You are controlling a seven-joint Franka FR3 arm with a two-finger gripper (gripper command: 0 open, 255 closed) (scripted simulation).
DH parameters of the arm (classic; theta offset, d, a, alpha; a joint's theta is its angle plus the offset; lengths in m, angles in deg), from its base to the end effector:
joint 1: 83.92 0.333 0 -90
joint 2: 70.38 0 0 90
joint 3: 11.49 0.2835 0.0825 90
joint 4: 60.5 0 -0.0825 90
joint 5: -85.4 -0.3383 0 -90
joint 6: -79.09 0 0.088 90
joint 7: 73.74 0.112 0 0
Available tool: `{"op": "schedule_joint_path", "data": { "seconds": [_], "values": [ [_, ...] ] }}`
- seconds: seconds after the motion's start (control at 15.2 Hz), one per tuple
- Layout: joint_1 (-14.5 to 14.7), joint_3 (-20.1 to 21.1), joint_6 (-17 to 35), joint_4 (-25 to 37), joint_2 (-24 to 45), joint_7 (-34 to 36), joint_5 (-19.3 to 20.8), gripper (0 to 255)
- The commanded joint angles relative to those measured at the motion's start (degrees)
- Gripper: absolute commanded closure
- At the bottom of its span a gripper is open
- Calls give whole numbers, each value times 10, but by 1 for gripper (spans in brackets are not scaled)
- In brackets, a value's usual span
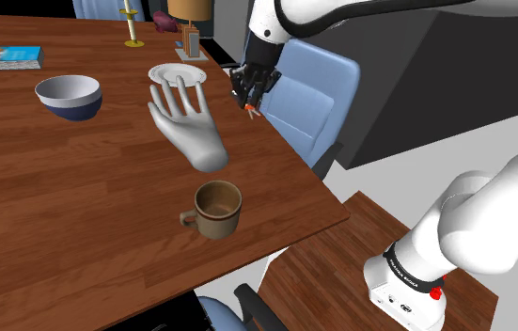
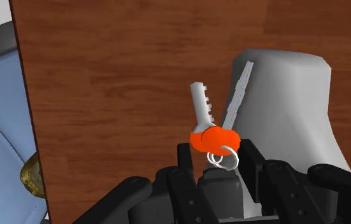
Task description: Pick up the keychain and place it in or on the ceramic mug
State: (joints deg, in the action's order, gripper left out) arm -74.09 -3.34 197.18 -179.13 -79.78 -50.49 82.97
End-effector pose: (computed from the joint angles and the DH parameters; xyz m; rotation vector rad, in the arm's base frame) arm 0.4608 0.1551 0.4947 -3.0612 0.1673 -0.2118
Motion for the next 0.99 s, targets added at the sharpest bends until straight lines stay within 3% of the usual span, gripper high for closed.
{"op": "schedule_joint_path", "data": {
  "seconds": [0.0,0.92],
  "values": [
    [10,14,3,-22,-20,24,-2,255],
    [86,137,-11,-47,-65,216,-13,255]
  ]
}}
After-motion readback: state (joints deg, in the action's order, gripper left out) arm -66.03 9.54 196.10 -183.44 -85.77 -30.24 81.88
